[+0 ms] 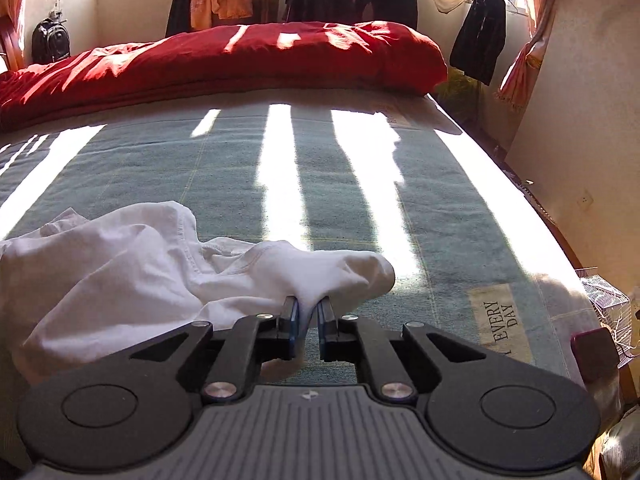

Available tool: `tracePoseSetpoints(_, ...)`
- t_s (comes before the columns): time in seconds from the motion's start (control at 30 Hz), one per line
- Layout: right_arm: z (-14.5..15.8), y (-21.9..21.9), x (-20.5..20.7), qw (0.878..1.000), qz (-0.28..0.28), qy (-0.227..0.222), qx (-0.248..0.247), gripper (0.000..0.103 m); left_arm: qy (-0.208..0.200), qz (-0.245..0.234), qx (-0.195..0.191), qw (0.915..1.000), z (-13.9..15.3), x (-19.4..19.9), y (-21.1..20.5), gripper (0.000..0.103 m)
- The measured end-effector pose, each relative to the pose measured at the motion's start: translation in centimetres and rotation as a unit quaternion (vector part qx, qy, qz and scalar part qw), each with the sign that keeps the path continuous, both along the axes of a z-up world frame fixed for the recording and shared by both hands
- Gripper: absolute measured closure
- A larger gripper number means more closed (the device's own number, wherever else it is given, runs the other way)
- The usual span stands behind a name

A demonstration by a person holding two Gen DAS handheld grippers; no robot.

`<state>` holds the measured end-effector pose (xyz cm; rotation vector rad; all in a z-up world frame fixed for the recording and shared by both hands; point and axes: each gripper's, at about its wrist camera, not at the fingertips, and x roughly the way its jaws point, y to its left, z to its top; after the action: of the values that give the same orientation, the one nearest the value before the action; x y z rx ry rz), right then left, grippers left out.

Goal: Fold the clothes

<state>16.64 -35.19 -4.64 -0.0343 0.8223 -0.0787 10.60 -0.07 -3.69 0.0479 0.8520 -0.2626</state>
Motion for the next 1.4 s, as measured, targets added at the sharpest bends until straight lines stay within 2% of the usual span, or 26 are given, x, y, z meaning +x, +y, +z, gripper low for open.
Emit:
tracePoseSetpoints(0.13, 0.3, 0.4, -1.0, 1.000, -0.002, -0.001, 0.001, 0.087, 0.002, 0.000, -0.001, 1.0000, -0.1, -0.2, 0.0, 0.036)
tracePoseSetpoints(0.23, 0.7, 0.8, -1.4, 1.000, 0.007, -0.004, 0.008, 0.078, 0.003, -0.001, -0.003, 1.0000, -0.1, -0.2, 0.0, 0.036)
tracePoseSetpoints(0.43, 1.4, 1.6, -2.3, 0.999, 0.024, -0.009, 0.022, 0.074, 0.004, -0.017, -0.012, 0.9998, 0.0, 0.2, -0.2, 0.036)
tracePoseSetpoints(0.57, 0.8, 3.4, -2.6, 0.997, 0.058, 0.007, 0.059, 0.070, 0.005, -0.025, -0.006, 0.9997, 0.1, 0.9, -0.5, 0.036)
tracePoseSetpoints(0.83, -1.4, 6.6, -2.8, 0.989, 0.108, 0.032, 0.099, 0.063, 0.001, -0.056, 0.007, 0.9984, 0.8, 3.7, -1.4, 0.036)
tracePoseSetpoints(0.97, -3.3, 6.9, -2.2, 0.984, 0.118, 0.055, 0.122, 0.063, -0.002, -0.062, 0.001, 0.9980, 1.9, 6.9, -2.1, 0.036)
tracePoseSetpoints(1.17, -6.7, 6.9, -0.7, 0.976, 0.125, 0.092, 0.150, 0.063, -0.007, -0.101, -0.018, 0.9947, 3.1, 13.3, -4.0, 0.036)
tracePoseSetpoints(1.27, -8.3, 6.9, -0.5, 0.973, 0.129, 0.110, 0.158, 0.063, 0.012, -0.125, -0.027, 0.9918, 1.9, 17.3, -5.3, 0.036)
tracePoseSetpoints(1.4, -8.7, 6.3, -0.8, 0.969, 0.144, 0.102, 0.172, 0.062, 0.065, -0.165, -0.063, 0.9822, -2.0, 22.6, -6.5, 0.036)
